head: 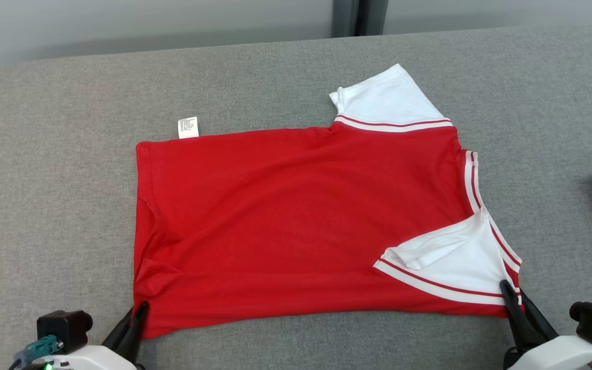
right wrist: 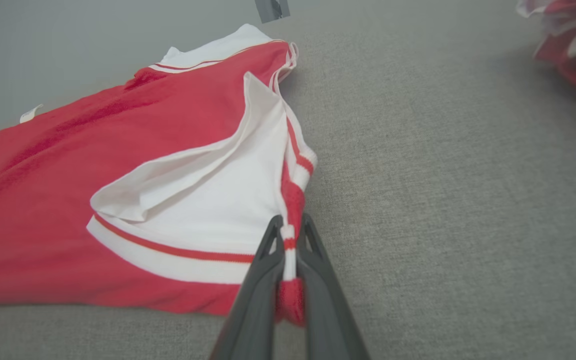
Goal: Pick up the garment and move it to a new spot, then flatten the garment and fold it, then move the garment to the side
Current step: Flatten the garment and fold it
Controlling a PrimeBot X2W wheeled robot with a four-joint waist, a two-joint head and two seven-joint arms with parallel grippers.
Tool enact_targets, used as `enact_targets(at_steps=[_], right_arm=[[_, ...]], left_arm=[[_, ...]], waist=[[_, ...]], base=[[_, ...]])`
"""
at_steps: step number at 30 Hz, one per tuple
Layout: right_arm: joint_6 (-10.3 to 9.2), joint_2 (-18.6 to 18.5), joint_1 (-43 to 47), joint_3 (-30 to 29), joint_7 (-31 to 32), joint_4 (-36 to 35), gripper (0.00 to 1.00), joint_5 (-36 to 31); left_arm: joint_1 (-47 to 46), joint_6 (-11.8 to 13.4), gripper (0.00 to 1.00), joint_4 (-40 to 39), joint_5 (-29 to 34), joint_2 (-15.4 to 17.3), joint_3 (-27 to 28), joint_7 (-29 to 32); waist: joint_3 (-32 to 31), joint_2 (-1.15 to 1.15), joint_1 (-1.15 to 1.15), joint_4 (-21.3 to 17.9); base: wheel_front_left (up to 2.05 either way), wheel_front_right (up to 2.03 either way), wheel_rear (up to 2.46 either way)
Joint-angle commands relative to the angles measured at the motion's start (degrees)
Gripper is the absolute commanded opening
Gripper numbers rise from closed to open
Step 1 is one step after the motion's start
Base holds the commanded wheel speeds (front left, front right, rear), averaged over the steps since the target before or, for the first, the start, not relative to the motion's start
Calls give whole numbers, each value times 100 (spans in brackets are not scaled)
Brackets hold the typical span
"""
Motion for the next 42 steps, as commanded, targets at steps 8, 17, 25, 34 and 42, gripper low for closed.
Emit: enact_targets(at_steps=[8, 17, 25, 34, 42], right_arm=[[-4, 82, -184, -283, -21, -99, 100, -351], [-4, 67, -819, -533, -621, -718, 100, -922], [-4, 56, -968, -430, -523, -999, 100, -1057], [-4, 122, -1017, -408, -484, -1045, 100, -964], [-4, 152, -1317, -205, -528, -951, 100, -936]], left_arm=[[109, 304, 100, -492, -17, -310, 113, -410], [-474, 646, 100, -685, 768, -498, 108, -1593], [-791, 802, 100, -938, 1090, -347, 67, -1542], [-1439, 658, 100, -774, 977, -295, 79, -1438], [-2800, 126, 100, 436, 623, -45, 56, -616]], waist=[[-11, 0, 0, -32], [-113, 0, 0, -39], [-173, 0, 0, -30], [132, 0, 0, -73], [644, 0, 0, -351]], base=[[0, 0, 0], [0, 0, 0], [0, 0, 0], [0, 0, 0], [0, 0, 0]])
